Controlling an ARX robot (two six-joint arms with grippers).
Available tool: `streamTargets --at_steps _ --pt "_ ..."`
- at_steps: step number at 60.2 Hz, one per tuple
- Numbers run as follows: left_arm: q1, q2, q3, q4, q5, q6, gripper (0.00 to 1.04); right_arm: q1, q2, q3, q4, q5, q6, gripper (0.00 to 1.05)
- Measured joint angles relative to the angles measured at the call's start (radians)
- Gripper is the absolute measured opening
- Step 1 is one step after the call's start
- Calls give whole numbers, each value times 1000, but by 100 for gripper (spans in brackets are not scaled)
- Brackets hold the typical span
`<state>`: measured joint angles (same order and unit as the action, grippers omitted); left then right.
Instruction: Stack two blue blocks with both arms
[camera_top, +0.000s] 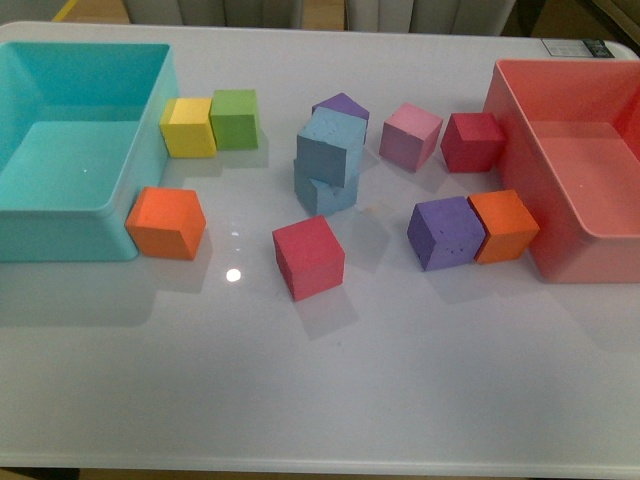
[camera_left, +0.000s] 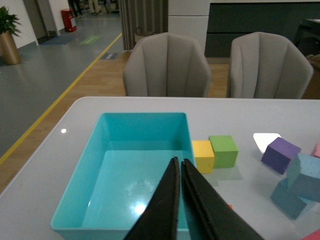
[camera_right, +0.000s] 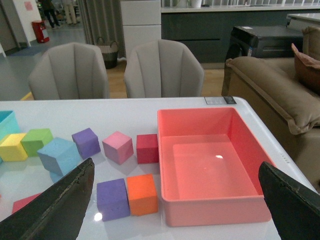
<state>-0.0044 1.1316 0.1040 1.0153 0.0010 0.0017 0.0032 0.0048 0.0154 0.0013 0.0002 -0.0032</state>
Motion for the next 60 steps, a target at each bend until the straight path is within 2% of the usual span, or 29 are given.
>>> streamTargets --at_steps 19,36,60 --pt "0 -260 -66 -194 -1 0 2 0 0 0 0 0 0 96" --pt "0 -551 -89 -448 -1 0 2 0 0 0 0 0 0 96" --pt "0 -774 -89 -657 -1 0 2 0 0 0 0 0 0 96"
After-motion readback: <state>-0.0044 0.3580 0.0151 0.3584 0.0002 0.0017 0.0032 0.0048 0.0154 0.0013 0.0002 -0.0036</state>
